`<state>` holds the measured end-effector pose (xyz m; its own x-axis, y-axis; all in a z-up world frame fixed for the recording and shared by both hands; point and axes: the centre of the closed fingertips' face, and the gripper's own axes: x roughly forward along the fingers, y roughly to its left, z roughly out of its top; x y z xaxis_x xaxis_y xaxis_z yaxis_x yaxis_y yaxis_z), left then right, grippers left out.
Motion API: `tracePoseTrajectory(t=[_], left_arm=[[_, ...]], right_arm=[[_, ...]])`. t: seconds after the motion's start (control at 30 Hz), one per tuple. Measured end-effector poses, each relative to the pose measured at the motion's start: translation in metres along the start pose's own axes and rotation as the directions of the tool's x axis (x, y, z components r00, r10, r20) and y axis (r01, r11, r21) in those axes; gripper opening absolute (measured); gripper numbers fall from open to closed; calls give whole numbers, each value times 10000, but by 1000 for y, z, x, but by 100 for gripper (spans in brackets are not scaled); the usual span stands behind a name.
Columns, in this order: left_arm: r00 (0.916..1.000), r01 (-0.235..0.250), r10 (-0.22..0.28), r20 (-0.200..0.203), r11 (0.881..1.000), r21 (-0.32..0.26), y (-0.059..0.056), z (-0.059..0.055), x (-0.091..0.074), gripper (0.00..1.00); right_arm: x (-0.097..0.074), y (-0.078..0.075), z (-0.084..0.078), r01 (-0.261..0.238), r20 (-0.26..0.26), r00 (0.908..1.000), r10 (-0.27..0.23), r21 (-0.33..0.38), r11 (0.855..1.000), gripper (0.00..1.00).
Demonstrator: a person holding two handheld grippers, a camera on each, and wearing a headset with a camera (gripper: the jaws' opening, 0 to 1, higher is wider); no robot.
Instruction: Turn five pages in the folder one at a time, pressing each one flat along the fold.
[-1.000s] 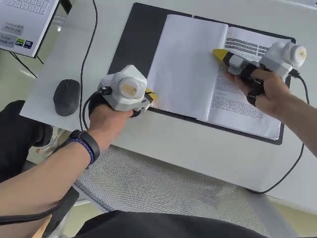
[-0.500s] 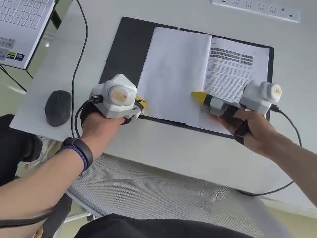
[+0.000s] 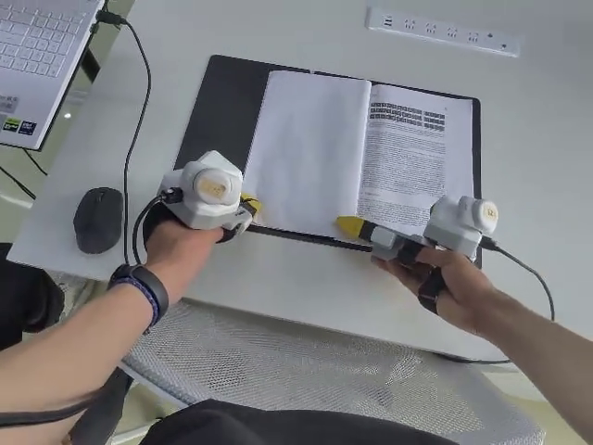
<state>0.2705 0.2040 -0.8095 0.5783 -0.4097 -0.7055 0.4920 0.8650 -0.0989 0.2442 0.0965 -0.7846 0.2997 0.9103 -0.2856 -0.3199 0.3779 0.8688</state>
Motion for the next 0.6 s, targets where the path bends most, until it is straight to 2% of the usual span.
tracePoseTrajectory(t=[0.37,0.53,0.6], left_arm=[[9999,120,-120,0,9999,-16,-2,-1,-2,0],[9999,112,-112,-3,9999,-112,-2,-1,-2,0],[9999,122,-122,-9,9998,-147,-2,-1,-3,0]], right_arm=[[-3,-7,-6,374,-225,9991,-371,120,9992,0],[-4,-6,-5,586,-16,9983,-586,364,9976,0],[-6,-1,-6,664,92,9977,-669,409,9970,0]])
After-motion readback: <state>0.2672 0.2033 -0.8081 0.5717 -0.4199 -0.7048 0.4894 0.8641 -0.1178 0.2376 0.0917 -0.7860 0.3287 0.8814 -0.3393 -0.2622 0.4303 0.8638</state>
